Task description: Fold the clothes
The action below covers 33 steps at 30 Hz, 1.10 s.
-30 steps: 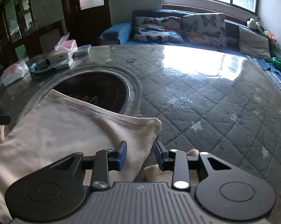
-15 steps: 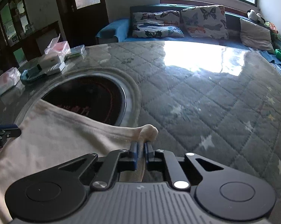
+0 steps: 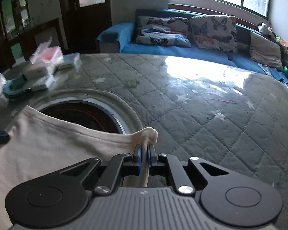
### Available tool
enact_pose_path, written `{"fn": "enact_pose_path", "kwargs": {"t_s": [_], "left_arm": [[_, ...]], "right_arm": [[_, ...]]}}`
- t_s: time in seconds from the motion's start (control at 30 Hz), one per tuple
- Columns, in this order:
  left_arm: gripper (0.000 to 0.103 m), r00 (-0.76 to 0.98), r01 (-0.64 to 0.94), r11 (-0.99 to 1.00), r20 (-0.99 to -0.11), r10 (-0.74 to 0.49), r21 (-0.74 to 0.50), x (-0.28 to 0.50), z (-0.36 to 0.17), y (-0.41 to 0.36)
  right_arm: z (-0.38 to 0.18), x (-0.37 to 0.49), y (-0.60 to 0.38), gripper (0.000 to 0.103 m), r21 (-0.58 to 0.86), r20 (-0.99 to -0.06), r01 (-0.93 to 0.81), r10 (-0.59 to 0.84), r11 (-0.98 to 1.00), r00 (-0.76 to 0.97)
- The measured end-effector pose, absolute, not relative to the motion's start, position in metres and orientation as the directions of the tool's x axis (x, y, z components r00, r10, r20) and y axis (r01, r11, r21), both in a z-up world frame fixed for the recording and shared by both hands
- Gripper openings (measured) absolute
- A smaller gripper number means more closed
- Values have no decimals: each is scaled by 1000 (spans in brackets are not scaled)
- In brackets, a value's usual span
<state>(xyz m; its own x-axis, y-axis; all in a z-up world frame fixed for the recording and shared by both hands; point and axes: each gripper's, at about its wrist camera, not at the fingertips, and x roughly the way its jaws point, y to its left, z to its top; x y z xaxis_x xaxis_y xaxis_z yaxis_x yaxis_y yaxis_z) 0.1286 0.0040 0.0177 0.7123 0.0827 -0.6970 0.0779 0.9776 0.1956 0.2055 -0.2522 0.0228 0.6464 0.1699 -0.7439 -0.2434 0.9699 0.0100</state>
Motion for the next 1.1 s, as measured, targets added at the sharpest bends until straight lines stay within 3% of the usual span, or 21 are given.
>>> {"fn": "enact_pose_path", "kwargs": {"t_s": [0.13,0.2,0.3,0.37,0.87,1.1], "left_arm": [[9,711,77,980,-699,77,185,126,20,4],[21,716,94,978,-695,62,184,117,24,-1],[38,727,123,975,-686,38,184,100,30,-13],[46,734,145,973,-679,17,181,86,35,-22],[58,727,326,940,-662,-182,100,-24,31,-85],[62,733,353,921,-660,-163,164,-43,18,-101]], "right_arm": [[25,206,-250,12,-7,-742,-267,174,964,647],[30,200,-252,13,-5,-741,-274,180,962,647],[38,185,-261,32,-6,-736,-275,182,961,652],[44,168,-271,33,-6,-732,-280,187,960,656],[50,41,-337,70,-74,-706,-190,83,979,703],[27,14,-338,78,-142,-708,-178,26,974,706]]}}
